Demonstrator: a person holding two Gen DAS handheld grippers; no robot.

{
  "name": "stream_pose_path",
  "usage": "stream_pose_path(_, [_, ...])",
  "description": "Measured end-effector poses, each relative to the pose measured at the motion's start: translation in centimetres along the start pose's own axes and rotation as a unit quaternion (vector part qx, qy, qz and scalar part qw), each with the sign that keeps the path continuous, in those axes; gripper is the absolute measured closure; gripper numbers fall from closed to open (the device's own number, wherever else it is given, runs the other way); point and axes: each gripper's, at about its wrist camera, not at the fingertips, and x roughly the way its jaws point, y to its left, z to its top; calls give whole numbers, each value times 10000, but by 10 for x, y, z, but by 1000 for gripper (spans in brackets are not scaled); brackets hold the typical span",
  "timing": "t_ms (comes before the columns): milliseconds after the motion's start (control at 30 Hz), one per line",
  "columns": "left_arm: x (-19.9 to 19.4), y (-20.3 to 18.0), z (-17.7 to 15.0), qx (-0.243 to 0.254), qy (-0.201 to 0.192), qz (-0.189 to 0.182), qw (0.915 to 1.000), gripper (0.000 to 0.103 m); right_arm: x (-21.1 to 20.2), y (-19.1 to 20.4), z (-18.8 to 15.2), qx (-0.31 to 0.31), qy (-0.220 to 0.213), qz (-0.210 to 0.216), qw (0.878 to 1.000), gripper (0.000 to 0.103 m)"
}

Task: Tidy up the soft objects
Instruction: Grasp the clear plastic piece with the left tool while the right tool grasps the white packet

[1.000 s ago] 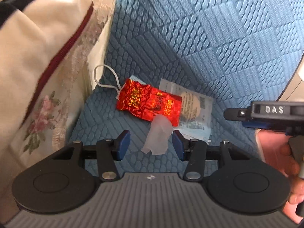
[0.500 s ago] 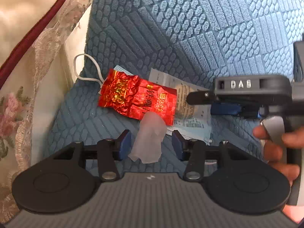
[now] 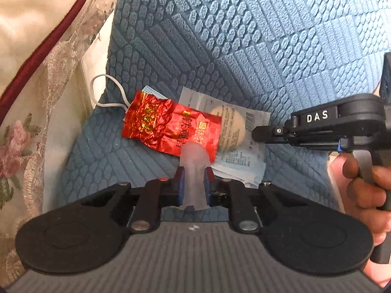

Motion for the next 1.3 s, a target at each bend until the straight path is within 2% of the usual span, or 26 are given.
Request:
stream_pose_path(167, [-14,-3,1,-112,18,-121,9999,84,-15,13,-13,-332,-88,-263,9991,100])
stream_pose_path(633, [-77,-25,-10,-161,56,-288,9994,84,-82,37,-68,-419,-232,-452,9978,100])
stream_pose_path(1033, [-129,-41,-39,-148,117,-377,9991,84,-150,55,-107,-824,-333,-588,9943,100])
stream_pose_path(1300, [-160,-37,-60,-418,249,-455,9978,84,-182,71,-127,-1092,-437,-733,9904,100])
